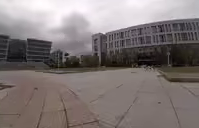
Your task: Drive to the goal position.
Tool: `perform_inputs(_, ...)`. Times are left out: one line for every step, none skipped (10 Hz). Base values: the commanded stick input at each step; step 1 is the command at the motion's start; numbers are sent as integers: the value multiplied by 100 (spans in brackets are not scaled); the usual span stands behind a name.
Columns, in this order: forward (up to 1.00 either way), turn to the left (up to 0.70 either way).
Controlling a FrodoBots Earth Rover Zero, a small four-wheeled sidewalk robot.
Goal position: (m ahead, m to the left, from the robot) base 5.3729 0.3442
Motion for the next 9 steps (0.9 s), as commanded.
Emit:
perform_inputs(70,0)
perform_inputs(70,0)
perform_inputs(70,0)
perform_inputs(70,0)
perform_inputs(70,0)
perform_inputs(70,0)
perform_inputs(70,0)
perform_inputs(70,0)
perform_inputs(70,0)
